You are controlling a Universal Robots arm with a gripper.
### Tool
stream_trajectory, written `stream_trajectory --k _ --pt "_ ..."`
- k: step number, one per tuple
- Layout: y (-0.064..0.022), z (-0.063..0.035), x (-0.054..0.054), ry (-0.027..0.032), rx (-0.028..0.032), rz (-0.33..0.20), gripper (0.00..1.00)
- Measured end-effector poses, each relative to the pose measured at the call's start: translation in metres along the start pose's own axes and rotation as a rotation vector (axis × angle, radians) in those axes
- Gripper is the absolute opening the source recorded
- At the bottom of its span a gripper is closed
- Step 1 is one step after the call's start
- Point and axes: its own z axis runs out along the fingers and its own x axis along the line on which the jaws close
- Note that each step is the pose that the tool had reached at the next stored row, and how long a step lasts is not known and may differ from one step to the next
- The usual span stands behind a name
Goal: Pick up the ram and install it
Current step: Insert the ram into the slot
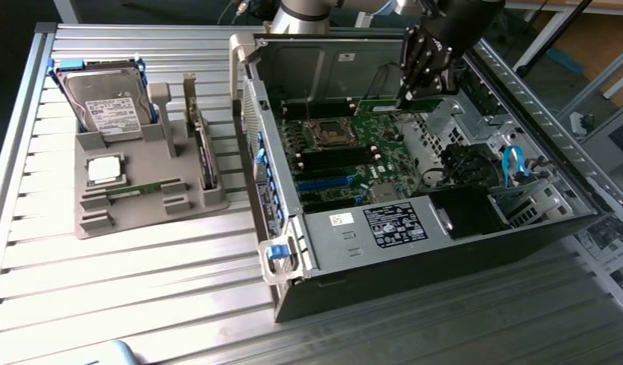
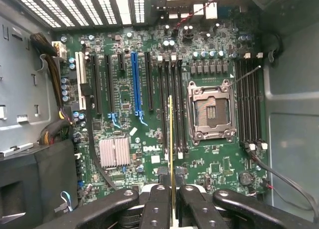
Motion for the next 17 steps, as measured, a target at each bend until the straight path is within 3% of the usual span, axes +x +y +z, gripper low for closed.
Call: stream_trajectory --k 17 --pt "-0.0002 0.0098 0.0006 -0.0002 0.0000 0.000 0.14"
